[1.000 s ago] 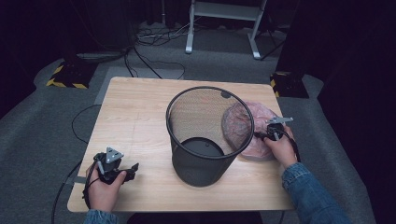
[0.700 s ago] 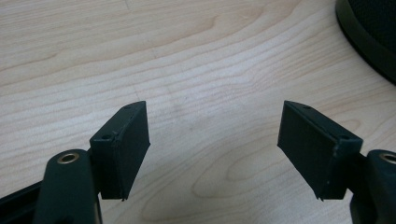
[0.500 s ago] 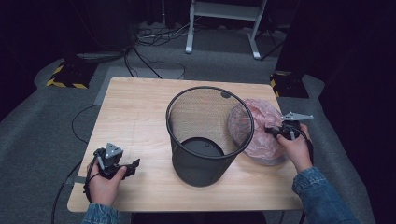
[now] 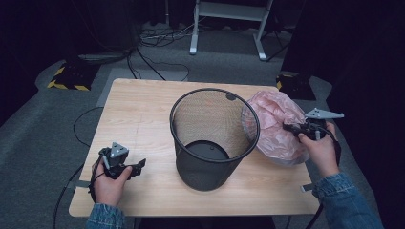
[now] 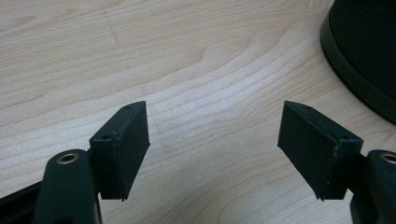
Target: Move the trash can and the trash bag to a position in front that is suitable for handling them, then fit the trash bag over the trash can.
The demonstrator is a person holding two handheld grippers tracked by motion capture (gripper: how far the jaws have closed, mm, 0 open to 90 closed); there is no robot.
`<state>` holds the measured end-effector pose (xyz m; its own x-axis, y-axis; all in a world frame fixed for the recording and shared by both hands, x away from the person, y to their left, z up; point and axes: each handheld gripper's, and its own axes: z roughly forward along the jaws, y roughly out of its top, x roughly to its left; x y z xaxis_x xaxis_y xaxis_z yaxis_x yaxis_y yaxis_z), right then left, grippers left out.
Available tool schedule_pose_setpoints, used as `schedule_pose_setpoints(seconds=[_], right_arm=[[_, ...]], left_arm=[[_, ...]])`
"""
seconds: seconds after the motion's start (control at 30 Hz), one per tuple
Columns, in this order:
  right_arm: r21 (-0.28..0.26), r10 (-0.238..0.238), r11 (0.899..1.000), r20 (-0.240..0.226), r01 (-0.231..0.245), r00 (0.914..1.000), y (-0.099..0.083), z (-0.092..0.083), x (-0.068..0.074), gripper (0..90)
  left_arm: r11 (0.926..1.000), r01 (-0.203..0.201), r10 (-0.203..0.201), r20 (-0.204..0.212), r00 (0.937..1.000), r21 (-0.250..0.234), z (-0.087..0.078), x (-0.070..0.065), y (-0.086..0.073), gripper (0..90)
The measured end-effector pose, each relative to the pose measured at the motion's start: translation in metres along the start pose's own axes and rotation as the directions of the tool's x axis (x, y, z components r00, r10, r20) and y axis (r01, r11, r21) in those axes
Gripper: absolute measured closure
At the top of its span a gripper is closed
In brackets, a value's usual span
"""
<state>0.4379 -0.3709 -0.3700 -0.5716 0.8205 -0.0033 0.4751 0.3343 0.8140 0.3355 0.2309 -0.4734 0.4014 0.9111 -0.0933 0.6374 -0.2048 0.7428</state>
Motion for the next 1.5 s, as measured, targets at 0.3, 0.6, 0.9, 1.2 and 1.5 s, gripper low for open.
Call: schedule_pose_setpoints(seconds=[0.3,0.6,0.9,1.2,1.5], right_arm=[[-0.011,-0.024,1.0,0.002,0.024,0.9997,0.016,-0.02,0.001,84.6],[-0.029,-0.033,0.999,0.011,0.033,0.9994,0.035,-0.042,-0.002,84.7],[-0.061,-0.056,0.997,0.027,0.058,0.9981,0.061,-0.069,-0.006,84.7],[-0.081,-0.08,0.993,0.027,0.081,0.9965,0.087,-0.092,-0.004,84.8],[-0.12,-0.096,0.988,0.008,0.096,0.9954,0.108,-0.114,0.007,84.8]], left_arm=[[1.0,0.007,-0.007,-0.006,1.0,-0.006,-0.001,0.002,0.0,24.7],[0.9999,0.008,-0.008,-0.014,0.9999,-0.006,-0.005,0.003,-0.003,24.7],[0.9998,0.02,-0.02,-0.022,0.9996,0.004,-0.01,0.005,-0.011,24.7],[0.9995,0.03,-0.03,-0.033,0.999,0.005,-0.015,0.007,-0.015,24.6],[0.9995,0.031,-0.03,-0.035,0.9989,0.01,-0.015,0.009,-0.016,24.7]])
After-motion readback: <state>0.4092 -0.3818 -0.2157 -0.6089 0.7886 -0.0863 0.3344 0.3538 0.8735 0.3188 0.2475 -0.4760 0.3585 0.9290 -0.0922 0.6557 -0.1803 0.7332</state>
